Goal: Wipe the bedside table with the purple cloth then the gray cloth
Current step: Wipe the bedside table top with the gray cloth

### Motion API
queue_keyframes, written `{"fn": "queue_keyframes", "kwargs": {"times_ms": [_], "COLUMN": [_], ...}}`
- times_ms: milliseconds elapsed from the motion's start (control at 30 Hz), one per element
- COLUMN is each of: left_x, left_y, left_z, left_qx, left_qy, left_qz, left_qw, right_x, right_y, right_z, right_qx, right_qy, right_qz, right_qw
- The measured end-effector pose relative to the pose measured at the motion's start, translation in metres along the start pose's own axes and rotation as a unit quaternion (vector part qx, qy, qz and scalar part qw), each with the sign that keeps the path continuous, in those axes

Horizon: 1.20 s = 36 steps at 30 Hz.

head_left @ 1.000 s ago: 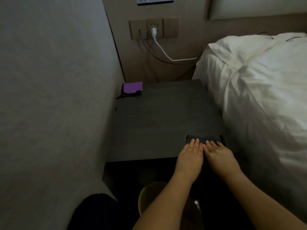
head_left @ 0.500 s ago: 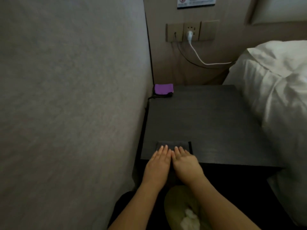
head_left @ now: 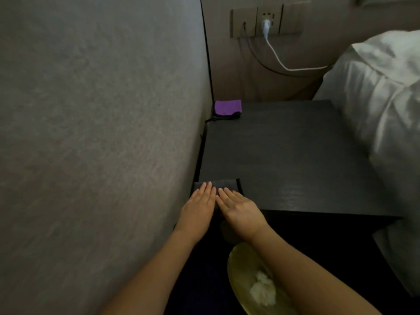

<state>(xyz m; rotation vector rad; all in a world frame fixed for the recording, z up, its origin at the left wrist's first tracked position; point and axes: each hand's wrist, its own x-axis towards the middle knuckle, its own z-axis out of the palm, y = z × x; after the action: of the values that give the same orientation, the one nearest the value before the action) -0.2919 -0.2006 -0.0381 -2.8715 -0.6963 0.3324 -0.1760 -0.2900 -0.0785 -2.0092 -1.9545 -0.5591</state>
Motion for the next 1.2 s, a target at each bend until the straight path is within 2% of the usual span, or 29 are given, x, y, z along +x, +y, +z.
{"fn": "queue_keyframes", "kwargs": {"times_ms": [33, 100, 233, 300, 367, 433, 533, 600, 733, 833, 900, 933, 1067, 1200], "left_x": [0.001, 0.006, 0.017, 0.031, 0.039, 0.052, 0.062, 0.071, 0.083, 0.083, 0.080, 0.079, 0.074, 0.064], "left_y": [0.008, 0.031, 0.093, 0.126, 0.158, 0.186, 0.219, 0.241, 0.275, 0.281, 0.278, 0.275, 0.251, 0.202], "left_z": [-0.001, -0.001, -0.019, -0.026, -0.035, -0.040, -0.051, -0.054, -0.068, -0.071, -0.065, -0.063, -0.059, -0.041], "left_qx": [-0.020, -0.041, -0.081, -0.103, -0.103, -0.091, -0.093, -0.119, -0.147, -0.166, -0.138, -0.140, -0.117, -0.081], "left_qy": [-0.005, 0.054, 0.058, 0.105, 0.066, 0.087, 0.076, 0.109, 0.068, 0.072, 0.002, -0.003, 0.010, 0.027], "left_qz": [-0.015, -0.025, 0.017, 0.043, 0.055, 0.077, 0.104, 0.130, 0.137, 0.142, 0.157, 0.160, 0.156, 0.145], "left_qw": [1.000, 0.997, 0.995, 0.988, 0.991, 0.989, 0.987, 0.978, 0.977, 0.973, 0.978, 0.977, 0.981, 0.986], "right_x": [-0.005, -0.019, -0.065, -0.091, -0.115, -0.135, -0.159, -0.174, -0.200, -0.208, -0.205, -0.202, -0.182, -0.148], "right_y": [0.004, 0.019, 0.062, 0.087, 0.111, 0.132, 0.154, 0.168, 0.193, 0.196, 0.189, 0.185, 0.163, 0.128], "right_z": [-0.002, -0.007, -0.030, -0.045, -0.060, -0.073, -0.088, -0.095, -0.103, -0.099, -0.096, -0.096, -0.092, -0.074], "right_qx": [0.006, 0.013, 0.004, -0.004, -0.013, -0.020, -0.019, -0.041, -0.079, -0.099, -0.122, -0.128, -0.126, -0.074], "right_qy": [0.005, 0.018, -0.002, -0.018, -0.035, -0.046, -0.055, -0.058, -0.060, -0.075, -0.060, -0.050, -0.020, 0.006], "right_qz": [-0.001, 0.001, 0.028, 0.048, 0.067, 0.087, 0.134, 0.162, 0.205, 0.214, 0.219, 0.227, 0.234, 0.208], "right_qw": [1.000, 1.000, 1.000, 0.999, 0.997, 0.995, 0.989, 0.984, 0.974, 0.969, 0.966, 0.964, 0.964, 0.975]}}
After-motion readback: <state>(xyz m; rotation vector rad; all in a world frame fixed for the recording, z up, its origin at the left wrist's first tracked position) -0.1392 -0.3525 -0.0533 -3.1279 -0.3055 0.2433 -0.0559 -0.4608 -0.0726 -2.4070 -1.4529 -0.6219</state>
